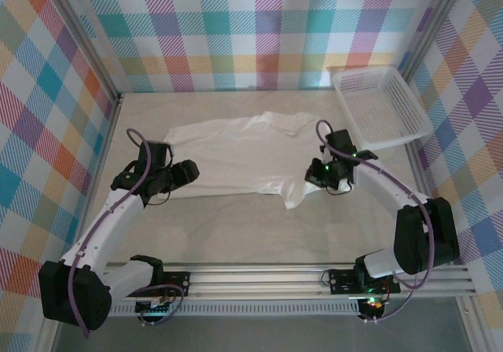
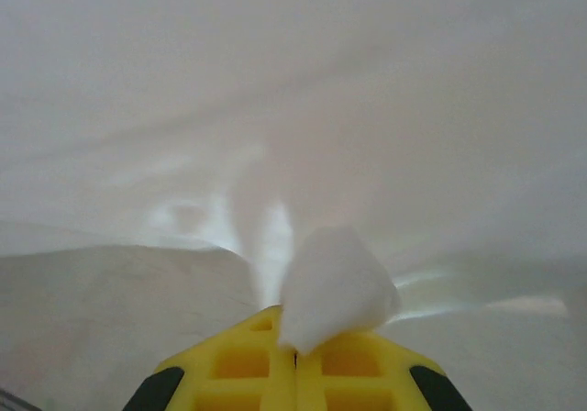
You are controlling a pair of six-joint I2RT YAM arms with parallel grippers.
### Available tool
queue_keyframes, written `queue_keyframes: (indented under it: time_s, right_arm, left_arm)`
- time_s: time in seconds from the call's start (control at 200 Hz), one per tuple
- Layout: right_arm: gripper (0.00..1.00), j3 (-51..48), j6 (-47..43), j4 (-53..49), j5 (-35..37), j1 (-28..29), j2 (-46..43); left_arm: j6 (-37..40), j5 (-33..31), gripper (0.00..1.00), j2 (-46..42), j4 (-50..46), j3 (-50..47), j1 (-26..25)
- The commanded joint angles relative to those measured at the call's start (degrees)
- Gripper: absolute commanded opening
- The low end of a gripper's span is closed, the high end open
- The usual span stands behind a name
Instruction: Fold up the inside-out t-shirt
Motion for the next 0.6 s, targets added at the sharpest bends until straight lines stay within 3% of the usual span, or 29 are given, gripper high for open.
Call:
queue_keyframes:
  time_s: [0.0,0.11,0.18,0.22,0.285,0.405,0.44,0.475,0.525,0.595]
  right_arm:
    - [0.00,11.79,2.52,0.12,7.97,-2.18,10.03]
    - [0.00,23.82,2.99,-1.62,8.81,-5.12,21.61]
    - [0.26,29.45,2.60,-4.87,7.88,-6.28,26.43]
    - [0.35,30.72,2.03,-6.39,6.92,-6.61,26.97]
    - [0.40,27.75,1.39,-5.83,6.98,-6.62,24.52]
    - [0.42,12.93,2.96,-0.69,9.65,-6.63,14.69]
    - [0.40,8.49,3.47,0.53,10.65,-6.62,12.09]
    - [0.38,4.70,3.53,1.63,11.82,-6.71,9.93]
    - [0.27,0.27,3.83,2.31,14.58,-6.91,7.45]
    - [0.02,-3.96,4.07,3.21,17.51,-7.88,5.77]
  left_arm:
    - [-0.27,-1.07,0.70,0.97,0.94,0.46,-0.89]
    - [-0.70,-1.68,0.71,1.74,0.96,0.42,-0.98]
    - [-1.46,-2.93,0.72,3.41,-0.41,1.42,-0.92]
    - [-1.88,-3.68,0.72,5.02,-2.09,2.42,-0.90]
    - [-2.11,-4.06,0.72,8.10,-3.91,4.12,-0.89]
    - [-5.10,-7.67,0.66,13.78,-3.32,7.04,-0.74]
    - [-5.98,-8.80,0.55,16.20,-3.17,8.81,-0.65]
    - [-5.95,-9.58,0.35,19.07,-2.67,10.62,-0.53]
    - [-6.06,-11.33,0.00,23.80,-2.20,13.66,-0.23]
    - [-5.71,-13.79,0.00,30.83,-1.35,17.87,0.39]
